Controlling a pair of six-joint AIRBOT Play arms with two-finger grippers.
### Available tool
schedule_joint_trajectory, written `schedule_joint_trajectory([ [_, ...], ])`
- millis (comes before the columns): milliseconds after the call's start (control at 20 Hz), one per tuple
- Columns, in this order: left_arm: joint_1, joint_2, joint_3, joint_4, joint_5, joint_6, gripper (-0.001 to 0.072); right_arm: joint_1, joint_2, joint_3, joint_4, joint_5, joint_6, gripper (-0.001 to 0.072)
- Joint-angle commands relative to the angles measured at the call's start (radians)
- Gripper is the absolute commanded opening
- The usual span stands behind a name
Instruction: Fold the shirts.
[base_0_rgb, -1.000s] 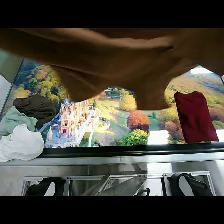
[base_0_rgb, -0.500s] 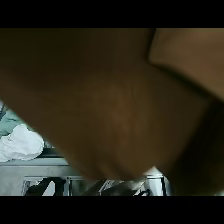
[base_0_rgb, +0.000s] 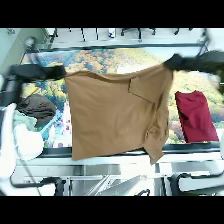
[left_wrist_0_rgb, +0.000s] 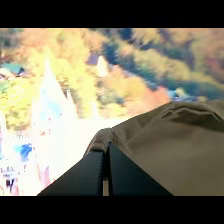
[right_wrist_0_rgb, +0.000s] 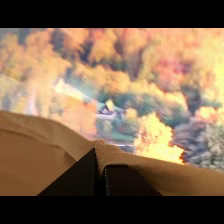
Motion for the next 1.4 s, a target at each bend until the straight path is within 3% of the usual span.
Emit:
schedule_joint_trajectory([
  [0,-0.021,-0.288,0.188,0.019,-0.002,-0.028,0.0013,0.017,-0.208,-0.013,0.062,0.124,-0.043,0.0026],
  [200,-0.04,-0.391,0.347,0.019,0.027,-0.042,0.0027,0.016,-0.259,0.032,0.061,0.151,-0.058,0.0056],
  [250,-0.04,-0.408,0.386,0.017,0.066,-0.043,0.0279,0.013,-0.256,0.04,0.061,0.147,-0.059,0.0202],
  [300,-0.04,-0.42,0.42,0.01,0.114,-0.043,0.0577,0.006,-0.247,0.047,0.061,0.13,-0.059,0.0287],
  [350,-0.04,-0.423,0.446,0.01,0.172,-0.052,0.0673,-0.003,-0.233,0.047,0.058,0.101,-0.058,0.0287],
  [650,0.11,-0.225,0.36,0.01,0.472,-0.093,0.0667,-0.156,-0.049,0.031,-0.151,-0.245,0.062,0.023],
  [850,0.22,-0.017,0.077,0.013,0.659,-0.053,0.0667,-0.262,0.171,-0.257,-0.256,-0.278,0.066,0.0231],
  [900,0.24,0.048,-0.052,0.013,0.651,-0.045,0.0668,-0.302,0.236,-0.383,-0.266,-0.256,0.067,0.0246],
  [950,0.254,0.109,-0.185,0.013,0.616,-0.039,0.0668,-0.348,0.288,-0.495,-0.263,-0.227,0.077,0.0385],
  [1000,0.264,0.167,-0.326,0.011,0.566,-0.038,0.0668,-0.394,0.329,-0.595,-0.257,-0.207,0.094,0.0464],
  [1200,0.265,0.299,-0.743,-0.061,0.421,0.018,0.0668,-0.487,0.375,-0.803,-0.254,-0.202,0.081,0.0462],
  [1350,0.265,0.304,-0.884,-0.193,0.358,0.092,0.0668,-0.478,0.376,-0.846,-0.254,-0.201,0.077,0.0462],
])
